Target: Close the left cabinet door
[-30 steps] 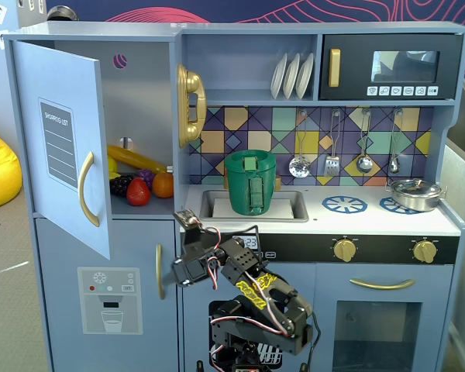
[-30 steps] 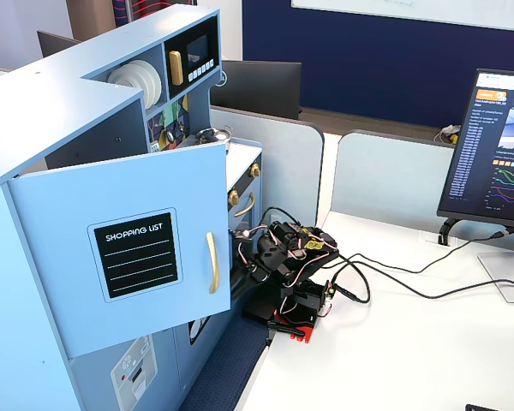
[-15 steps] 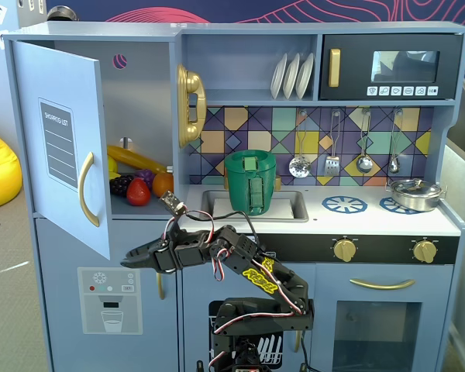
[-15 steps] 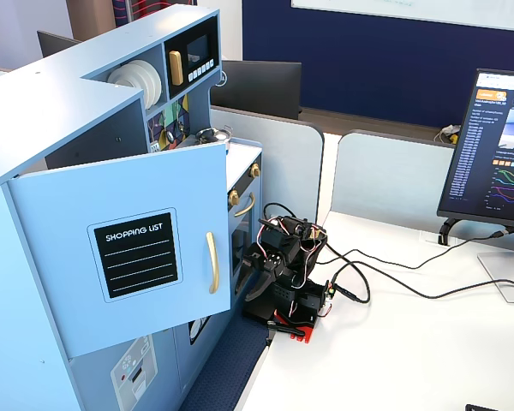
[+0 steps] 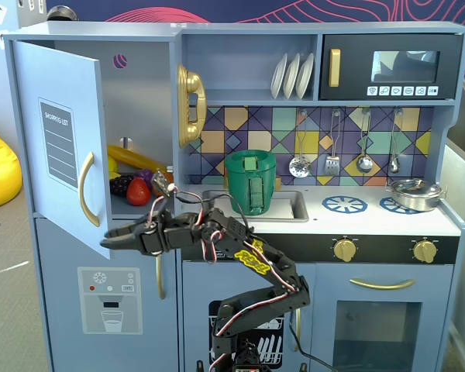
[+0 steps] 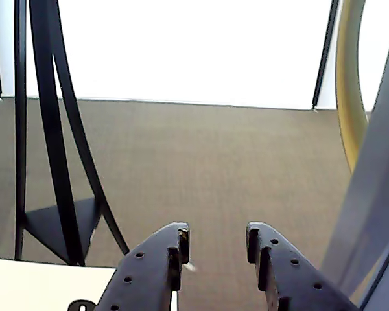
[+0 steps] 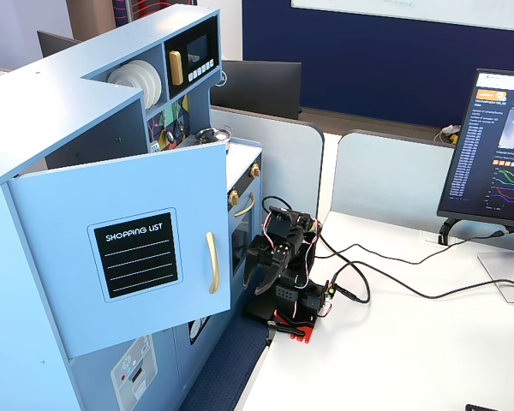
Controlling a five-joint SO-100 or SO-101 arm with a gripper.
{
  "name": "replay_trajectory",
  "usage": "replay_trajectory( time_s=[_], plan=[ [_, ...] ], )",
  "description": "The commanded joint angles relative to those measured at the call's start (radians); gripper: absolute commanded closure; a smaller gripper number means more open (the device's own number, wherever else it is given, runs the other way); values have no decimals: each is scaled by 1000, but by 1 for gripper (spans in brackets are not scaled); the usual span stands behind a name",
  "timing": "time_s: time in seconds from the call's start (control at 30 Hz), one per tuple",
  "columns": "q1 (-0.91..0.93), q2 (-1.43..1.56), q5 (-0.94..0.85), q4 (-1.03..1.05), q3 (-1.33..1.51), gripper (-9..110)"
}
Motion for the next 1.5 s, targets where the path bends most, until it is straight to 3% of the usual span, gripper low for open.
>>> replay_trajectory(
  time_s=[0.0, 0.53, 1.07, 1.47],
  plan=[
    [-35, -95, -28, -69, -137, 102],
    [29, -304, -37, -149, -301, 102],
    [345, -268, -17, -115, -308, 102],
    [807, -433, 21, -336, -362, 102]
  ],
)
